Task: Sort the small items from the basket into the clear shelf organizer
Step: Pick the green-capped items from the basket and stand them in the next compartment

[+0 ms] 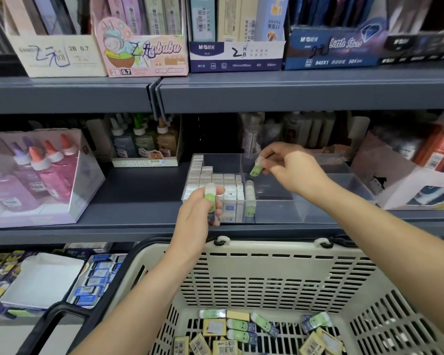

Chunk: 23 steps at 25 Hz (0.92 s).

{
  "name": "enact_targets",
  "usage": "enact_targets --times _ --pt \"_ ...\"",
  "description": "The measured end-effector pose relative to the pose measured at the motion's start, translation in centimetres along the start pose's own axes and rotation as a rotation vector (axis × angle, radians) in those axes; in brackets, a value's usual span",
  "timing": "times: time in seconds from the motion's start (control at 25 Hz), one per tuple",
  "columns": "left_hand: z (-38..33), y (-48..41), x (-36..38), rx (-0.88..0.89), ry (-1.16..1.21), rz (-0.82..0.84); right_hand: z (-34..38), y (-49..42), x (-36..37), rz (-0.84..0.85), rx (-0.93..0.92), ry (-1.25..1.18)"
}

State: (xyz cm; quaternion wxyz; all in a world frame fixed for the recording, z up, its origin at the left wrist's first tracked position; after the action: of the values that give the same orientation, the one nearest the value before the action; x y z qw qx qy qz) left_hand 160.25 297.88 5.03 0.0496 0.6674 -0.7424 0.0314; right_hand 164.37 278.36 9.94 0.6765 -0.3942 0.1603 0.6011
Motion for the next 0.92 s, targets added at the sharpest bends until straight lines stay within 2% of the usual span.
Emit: enact_targets --times 0.32,0.52,0.56,0.64,0.72,0.8,0.92 --pt "-0.2 0.7 0.0 0.151 -0.114 0.021 -0.8 -0.5 2.7 0.173 0.134 0.081" --pt "-0.2 0.8 -0.1 0.171 -0.123 -0.009 -0.9 -0.1 2.5 0.321 0.119 0.144" --pt "-0.3 0.9 -0.1 0.168 -0.121 -0.006 -0.7 -0.1 2.1 0.312 0.102 0.201" --pt "-0.3 0.9 0.0 0.144 -0.117 0.002 0.6 0.3 1.2 0.183 0.053 0.242" --pt "-0.2 0.8 0.1 0.124 -0.090 0.012 2.2 1.3 0.5 0.119 0.021 0.005" --pt "-0.2 0.8 0.2 0.121 -0.094 0.035 4.0 2.9 0.5 0.216 -0.002 -0.281" --pt "0.0 1.1 0.3 0.133 -0.137 0.079 4.8 4.3 0.5 0.308 -0.046 -0.310"
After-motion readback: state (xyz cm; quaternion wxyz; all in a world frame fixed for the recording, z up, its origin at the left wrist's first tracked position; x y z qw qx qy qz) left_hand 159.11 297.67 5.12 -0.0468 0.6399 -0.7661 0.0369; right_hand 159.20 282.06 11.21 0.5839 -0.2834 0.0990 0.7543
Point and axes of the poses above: each hand's wrist, its own y-axis away from the middle knuckle, its own x-axis out of the palm, z = x × y, the point moved 1 cm from there along -y, towards the middle knuckle, and after that the axes turned 5 degrees about -x, right-handed, at the moved point
